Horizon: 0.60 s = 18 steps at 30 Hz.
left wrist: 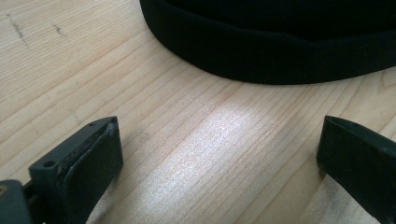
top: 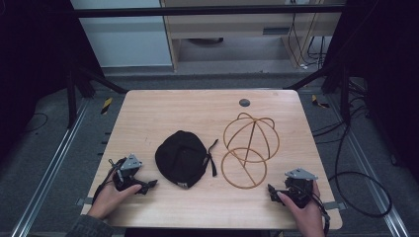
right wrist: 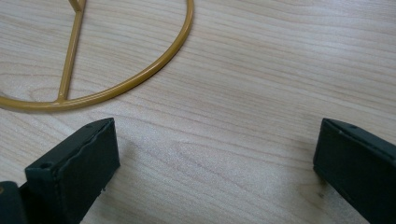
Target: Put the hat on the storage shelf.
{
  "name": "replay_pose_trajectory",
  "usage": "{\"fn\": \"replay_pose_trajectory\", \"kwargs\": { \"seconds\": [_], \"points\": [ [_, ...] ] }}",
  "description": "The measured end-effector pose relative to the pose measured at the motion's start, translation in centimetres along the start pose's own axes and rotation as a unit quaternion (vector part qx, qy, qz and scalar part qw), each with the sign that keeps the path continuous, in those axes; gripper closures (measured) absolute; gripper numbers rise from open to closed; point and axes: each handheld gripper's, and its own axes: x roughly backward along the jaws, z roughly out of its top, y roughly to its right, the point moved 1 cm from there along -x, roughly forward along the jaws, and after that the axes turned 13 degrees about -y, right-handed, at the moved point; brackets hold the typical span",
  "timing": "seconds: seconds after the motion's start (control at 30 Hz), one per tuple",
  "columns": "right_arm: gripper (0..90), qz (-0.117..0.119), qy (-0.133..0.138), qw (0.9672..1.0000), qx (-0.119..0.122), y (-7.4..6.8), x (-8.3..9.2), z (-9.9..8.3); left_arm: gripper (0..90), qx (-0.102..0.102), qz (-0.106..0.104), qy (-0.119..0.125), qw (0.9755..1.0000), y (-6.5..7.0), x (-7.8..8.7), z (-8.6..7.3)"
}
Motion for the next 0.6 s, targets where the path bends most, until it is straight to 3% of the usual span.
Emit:
{"fn": "replay_pose_trajectory", "kwargs": {
  "seconds": [0.23, 0.43, 0.6],
  "points": [
    [0.4, 0.0, 0.0, 1.0, 0.0, 0.0, 0.0, 0.0, 0.0, -0.003, -0.002, -0.001, 1.0, -0.1, 0.1, -0.1],
    [0.4, 0.0, 0.0, 1.0, 0.0, 0.0, 0.0, 0.0, 4.2, 0.014, -0.031, 0.006, 0.9994, -0.6, 0.8, 0.0],
    [0.4, 0.0, 0.0, 1.0, 0.0, 0.0, 0.0, 0.0, 4.4, 0.0, -0.026, 0.002, 0.9997, -0.6, 2.0, 1.4]
  ]
}}
